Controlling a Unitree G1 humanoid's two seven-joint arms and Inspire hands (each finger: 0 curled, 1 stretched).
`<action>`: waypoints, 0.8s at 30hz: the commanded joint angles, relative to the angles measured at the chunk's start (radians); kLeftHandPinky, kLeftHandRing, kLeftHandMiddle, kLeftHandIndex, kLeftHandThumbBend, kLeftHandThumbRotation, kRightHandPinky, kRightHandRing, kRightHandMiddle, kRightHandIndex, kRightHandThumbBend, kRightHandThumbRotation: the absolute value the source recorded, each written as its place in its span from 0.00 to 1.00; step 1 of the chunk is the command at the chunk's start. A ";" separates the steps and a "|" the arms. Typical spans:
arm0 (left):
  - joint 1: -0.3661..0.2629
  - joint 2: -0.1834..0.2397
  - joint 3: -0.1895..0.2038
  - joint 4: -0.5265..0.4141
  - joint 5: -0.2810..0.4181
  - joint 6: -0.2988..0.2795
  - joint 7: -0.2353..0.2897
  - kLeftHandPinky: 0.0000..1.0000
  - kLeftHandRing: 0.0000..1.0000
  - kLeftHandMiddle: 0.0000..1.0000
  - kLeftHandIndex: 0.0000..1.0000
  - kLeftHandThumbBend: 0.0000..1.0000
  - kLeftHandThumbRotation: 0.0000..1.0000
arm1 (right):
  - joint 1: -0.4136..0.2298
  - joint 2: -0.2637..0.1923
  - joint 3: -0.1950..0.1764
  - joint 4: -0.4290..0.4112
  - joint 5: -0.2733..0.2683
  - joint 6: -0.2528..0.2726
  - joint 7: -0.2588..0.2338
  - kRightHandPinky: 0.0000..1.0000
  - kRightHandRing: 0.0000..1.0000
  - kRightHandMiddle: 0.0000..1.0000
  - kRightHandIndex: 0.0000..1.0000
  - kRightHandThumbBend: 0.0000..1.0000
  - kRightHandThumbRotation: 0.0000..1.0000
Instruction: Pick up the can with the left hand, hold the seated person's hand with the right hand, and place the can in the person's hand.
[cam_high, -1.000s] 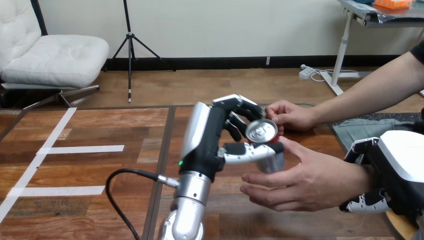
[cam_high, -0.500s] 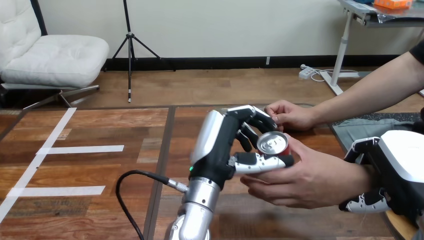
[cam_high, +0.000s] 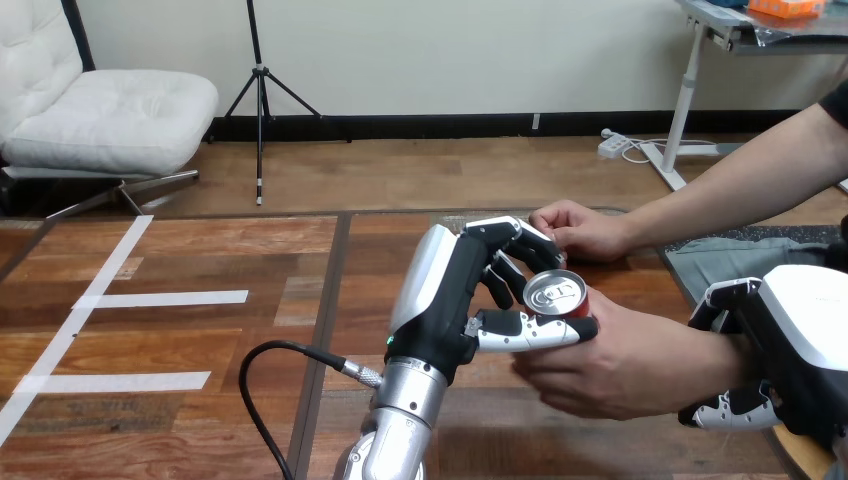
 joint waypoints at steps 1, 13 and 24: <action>-0.033 -0.071 -0.015 -0.020 -0.011 -0.035 -0.001 0.34 0.39 0.46 0.48 0.67 0.00 | -0.024 0.011 -0.016 -0.047 0.004 -0.009 -0.011 0.27 0.35 0.44 0.50 0.85 0.00; -0.024 -0.070 -0.026 -0.027 -0.014 -0.033 0.000 0.34 0.39 0.47 0.49 0.65 0.00 | -0.023 0.015 -0.016 -0.050 0.007 -0.014 -0.014 0.30 0.37 0.45 0.50 0.85 0.00; -0.020 -0.063 -0.029 -0.037 -0.019 -0.020 -0.002 0.34 0.39 0.47 0.48 0.64 0.00 | -0.027 0.018 -0.014 -0.052 0.014 -0.007 -0.004 0.27 0.35 0.43 0.50 0.85 0.00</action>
